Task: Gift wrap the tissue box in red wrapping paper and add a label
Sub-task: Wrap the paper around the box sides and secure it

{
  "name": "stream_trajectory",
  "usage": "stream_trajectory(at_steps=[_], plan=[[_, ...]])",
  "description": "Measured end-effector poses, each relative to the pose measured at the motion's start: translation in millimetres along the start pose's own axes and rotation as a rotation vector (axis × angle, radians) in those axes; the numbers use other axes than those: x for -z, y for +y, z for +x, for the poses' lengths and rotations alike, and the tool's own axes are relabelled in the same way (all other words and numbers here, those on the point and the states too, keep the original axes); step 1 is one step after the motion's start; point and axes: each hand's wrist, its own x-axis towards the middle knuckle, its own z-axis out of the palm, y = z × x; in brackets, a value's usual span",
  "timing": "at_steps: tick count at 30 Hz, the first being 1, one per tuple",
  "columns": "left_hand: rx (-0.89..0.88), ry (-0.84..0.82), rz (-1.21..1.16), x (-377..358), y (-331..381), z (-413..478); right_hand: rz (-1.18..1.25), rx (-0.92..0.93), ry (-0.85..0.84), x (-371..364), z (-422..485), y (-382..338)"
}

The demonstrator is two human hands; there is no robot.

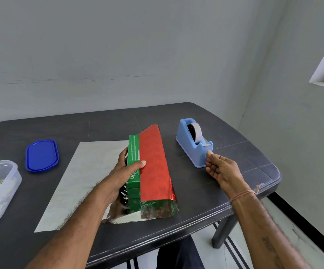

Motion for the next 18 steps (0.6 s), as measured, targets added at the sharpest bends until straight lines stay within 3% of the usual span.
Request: stream_trajectory(at_steps=[9,18], plan=[[0.008,-0.015,-0.007,3,-3,4,-0.095,0.131,0.058,-7,3,7],[-0.003,-0.006,0.007,4,-4,6,-0.281,0.206,0.288,-13,11,22]])
